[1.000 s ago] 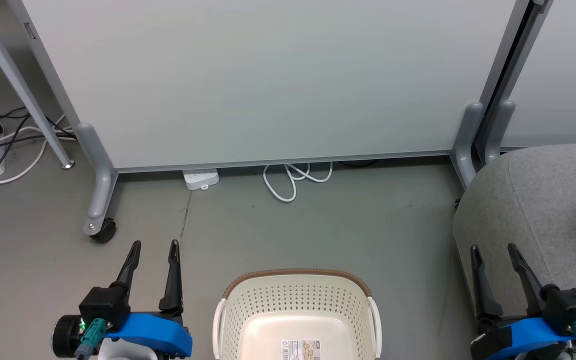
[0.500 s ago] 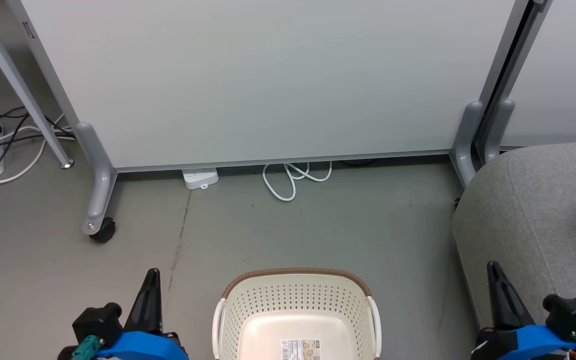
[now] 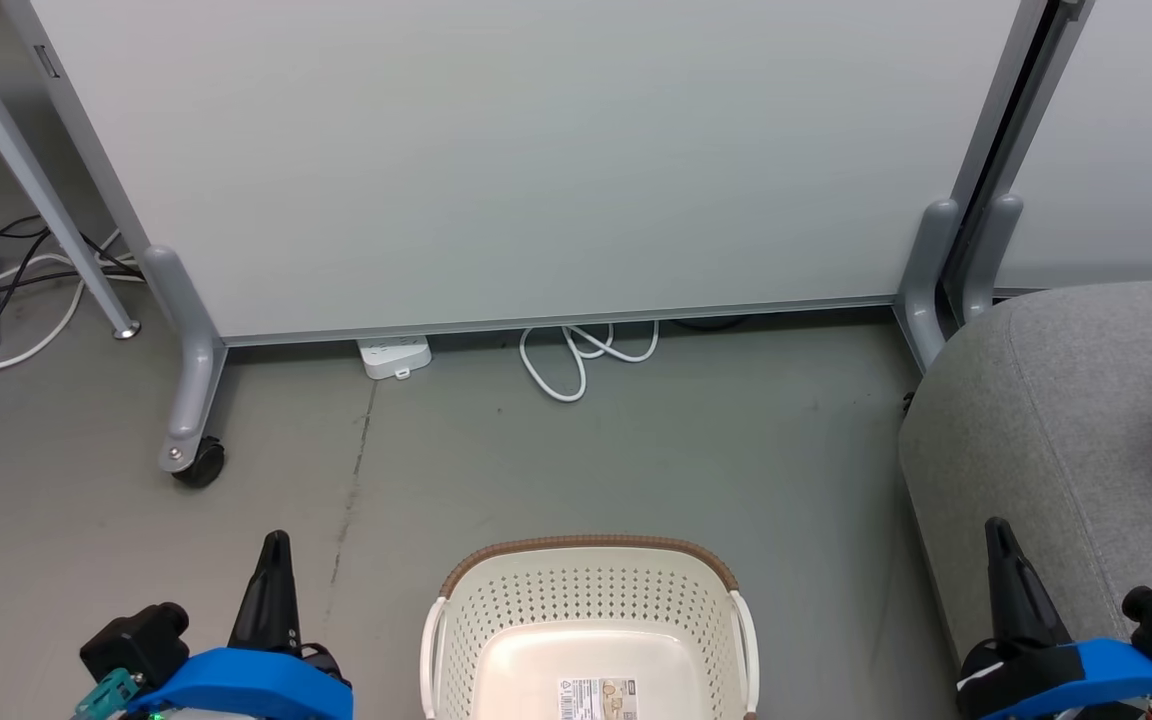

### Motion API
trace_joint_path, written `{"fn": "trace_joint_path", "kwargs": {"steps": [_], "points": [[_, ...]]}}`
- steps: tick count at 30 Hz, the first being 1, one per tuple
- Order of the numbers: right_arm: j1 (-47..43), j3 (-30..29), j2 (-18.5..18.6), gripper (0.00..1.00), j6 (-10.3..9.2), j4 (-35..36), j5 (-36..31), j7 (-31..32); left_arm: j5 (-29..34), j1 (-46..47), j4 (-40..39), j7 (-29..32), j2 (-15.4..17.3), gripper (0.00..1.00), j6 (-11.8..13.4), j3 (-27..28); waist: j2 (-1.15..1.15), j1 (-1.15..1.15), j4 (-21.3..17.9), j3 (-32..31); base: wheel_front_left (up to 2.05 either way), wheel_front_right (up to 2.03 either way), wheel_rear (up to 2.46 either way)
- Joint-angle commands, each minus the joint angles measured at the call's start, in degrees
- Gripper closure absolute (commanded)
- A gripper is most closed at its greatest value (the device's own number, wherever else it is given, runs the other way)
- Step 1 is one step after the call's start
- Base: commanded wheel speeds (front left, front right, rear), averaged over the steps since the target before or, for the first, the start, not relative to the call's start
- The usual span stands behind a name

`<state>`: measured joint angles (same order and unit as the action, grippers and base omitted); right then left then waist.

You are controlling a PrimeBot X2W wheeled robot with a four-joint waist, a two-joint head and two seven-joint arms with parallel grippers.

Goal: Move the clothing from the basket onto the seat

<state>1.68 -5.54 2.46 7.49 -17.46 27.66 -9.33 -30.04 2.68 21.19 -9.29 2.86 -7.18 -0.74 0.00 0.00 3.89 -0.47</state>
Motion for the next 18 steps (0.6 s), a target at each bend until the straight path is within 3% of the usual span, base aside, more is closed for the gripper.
{"fn": "trace_joint_path", "kwargs": {"steps": [1, 18], "points": [[1.42, -0.04, 0.32, 1.00, 0.00, 1.09, 2.22, 0.49, -2.04, 1.80, -1.22, 0.43, 0.04, 1.00, -0.09, 0.49, 0.00, 0.00, -0.04, 0.01, 0.00, 0.00, 0.00], [2.36, -0.26, 0.39, 1.00, 0.00, 1.76, 17.20, 4.18, -16.47, 2.36, -2.73, 4.12, 0.05, 1.00, -0.17, 2.13, 0.00, 0.00, -0.67, 0.11, 0.00, 0.00, 0.00]]}}
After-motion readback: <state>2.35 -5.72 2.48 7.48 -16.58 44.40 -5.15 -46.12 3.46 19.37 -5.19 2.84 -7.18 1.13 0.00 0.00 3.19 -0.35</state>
